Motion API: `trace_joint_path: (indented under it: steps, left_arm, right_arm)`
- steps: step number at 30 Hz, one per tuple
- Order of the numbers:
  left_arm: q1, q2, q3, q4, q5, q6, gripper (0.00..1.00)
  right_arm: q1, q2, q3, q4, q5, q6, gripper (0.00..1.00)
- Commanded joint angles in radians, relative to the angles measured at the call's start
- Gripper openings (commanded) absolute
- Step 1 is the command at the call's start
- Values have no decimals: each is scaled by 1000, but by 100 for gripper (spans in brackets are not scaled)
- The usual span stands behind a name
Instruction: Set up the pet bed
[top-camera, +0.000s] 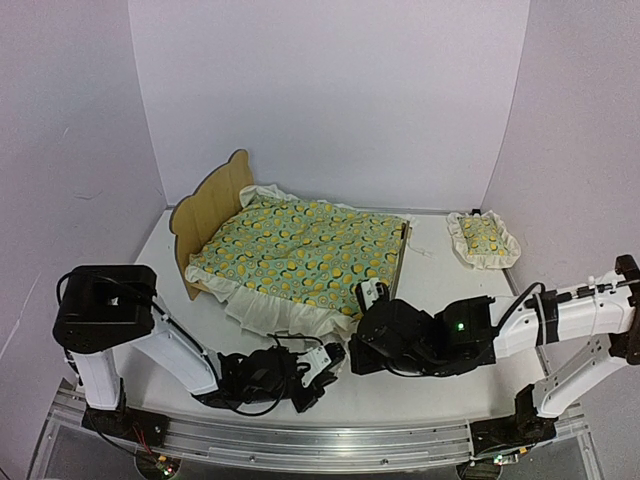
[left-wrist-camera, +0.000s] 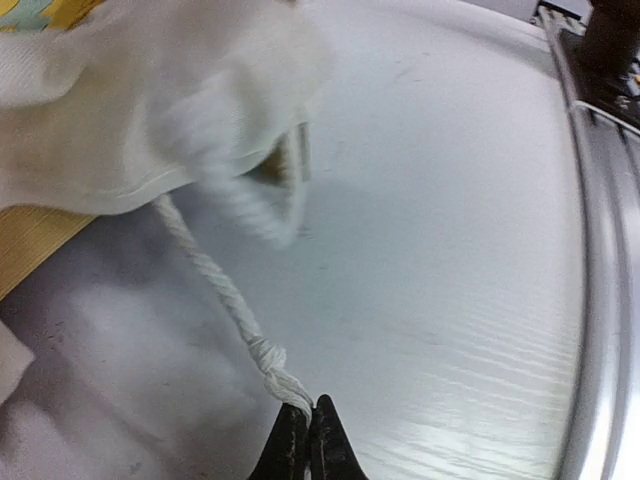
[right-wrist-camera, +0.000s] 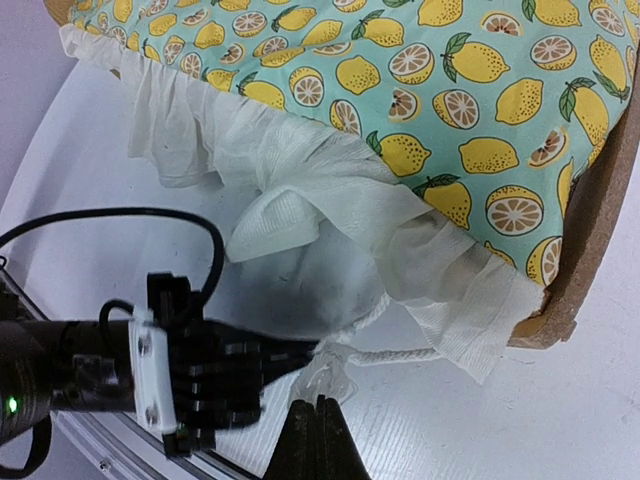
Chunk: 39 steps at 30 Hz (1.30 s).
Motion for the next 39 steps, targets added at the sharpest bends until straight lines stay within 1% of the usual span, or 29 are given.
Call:
trace_joint_path:
  steps: [1, 5, 8, 10, 12, 15, 16, 19, 23, 25, 26, 28, 31, 35, 39]
  left_arm:
    - [-93, -94, 13, 2, 12, -34, 0]
    - [-151, -119, 20, 40, 0, -43, 0]
    - [-167, -116, 32, 47, -13, -39, 0]
    - [-173, -115, 39, 48, -14, -38, 0]
    - [-178, -113, 43, 50, -20, -42, 0]
    - [-181, -115, 35, 52, -45, -77, 0]
    - [-182, -117, 35, 53, -51, -79, 0]
    - [-184, -121, 42, 56, -56, -69, 0]
    - [-192, -123, 52, 55, -37, -55, 0]
    - [-195, -129, 51, 56, -37, -54, 0]
    - [-196, -134, 50, 56, -35, -54, 0]
    - [-197, -147, 43, 56, -35, -56, 0]
    - [-197, -167, 28, 55, -35, -61, 0]
    - [-196, -180, 9, 54, -74, -90, 0]
    - [-190, -200, -7, 54, -78, -108, 0]
  right_arm:
    - [0, -23, 44, 71, -18, -22, 0]
    - [-36, 0, 28, 117, -53, 3, 0]
    - [-81, -16, -37, 229, -119, 15, 0]
    - [-107, -3, -53, 294, -182, 0, 0]
    - [-114, 13, -22, 299, -186, -27, 0]
    - [-117, -28, -17, 296, -153, -72, 0]
    - [-123, -30, -14, 295, -167, -81, 0]
    - [-172, 52, 24, 263, -331, -85, 0]
    - [-174, 162, 49, 248, -459, -91, 0]
    - [-174, 192, 54, 236, -512, -85, 0]
    - [-174, 192, 42, 236, -522, -81, 4]
    - [-179, 161, 14, 224, -513, -79, 24]
    - [-209, 44, -33, 178, -495, -76, 40]
    - [-216, -119, -78, 94, -488, -77, 56]
    - [-216, -248, -171, 10, -466, -87, 66]
